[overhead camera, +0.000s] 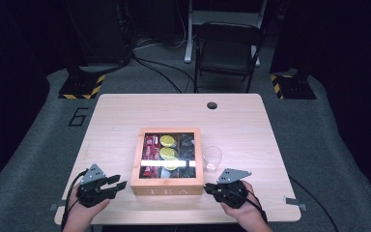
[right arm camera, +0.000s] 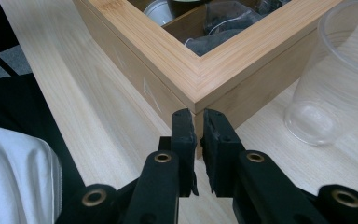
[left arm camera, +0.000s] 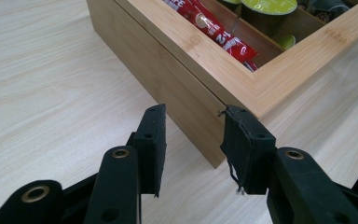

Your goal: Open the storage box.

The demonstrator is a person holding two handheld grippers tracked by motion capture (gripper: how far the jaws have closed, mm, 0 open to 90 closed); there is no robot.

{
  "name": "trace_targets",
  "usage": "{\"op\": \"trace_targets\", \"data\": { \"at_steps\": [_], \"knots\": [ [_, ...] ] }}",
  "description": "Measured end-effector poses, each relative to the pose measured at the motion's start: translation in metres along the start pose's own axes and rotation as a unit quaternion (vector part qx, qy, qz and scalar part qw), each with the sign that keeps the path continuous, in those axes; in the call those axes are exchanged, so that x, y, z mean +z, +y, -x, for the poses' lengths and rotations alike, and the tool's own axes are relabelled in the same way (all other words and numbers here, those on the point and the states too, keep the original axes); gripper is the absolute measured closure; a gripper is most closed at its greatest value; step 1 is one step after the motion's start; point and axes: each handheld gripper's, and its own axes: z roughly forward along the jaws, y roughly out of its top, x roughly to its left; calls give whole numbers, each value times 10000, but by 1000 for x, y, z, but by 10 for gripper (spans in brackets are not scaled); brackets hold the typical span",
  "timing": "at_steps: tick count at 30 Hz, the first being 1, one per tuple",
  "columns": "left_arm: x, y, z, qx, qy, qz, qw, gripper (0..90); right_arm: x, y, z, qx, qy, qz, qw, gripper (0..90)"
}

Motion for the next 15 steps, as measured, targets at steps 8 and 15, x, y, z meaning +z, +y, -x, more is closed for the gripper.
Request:
{"op": "trace_targets", "data": {
  "at_steps": [8, 15],
  "knots": [
    [1, -4, 2, 8, -63, 16, 10000, 605, 5, -3, -1, 15, 9, -13, 10000, 859],
    [-2, -5, 2, 44, -89, 17, 9999, 605, 9, -3, 0, -8, 5, -37, 10000, 877]
  ]
}}
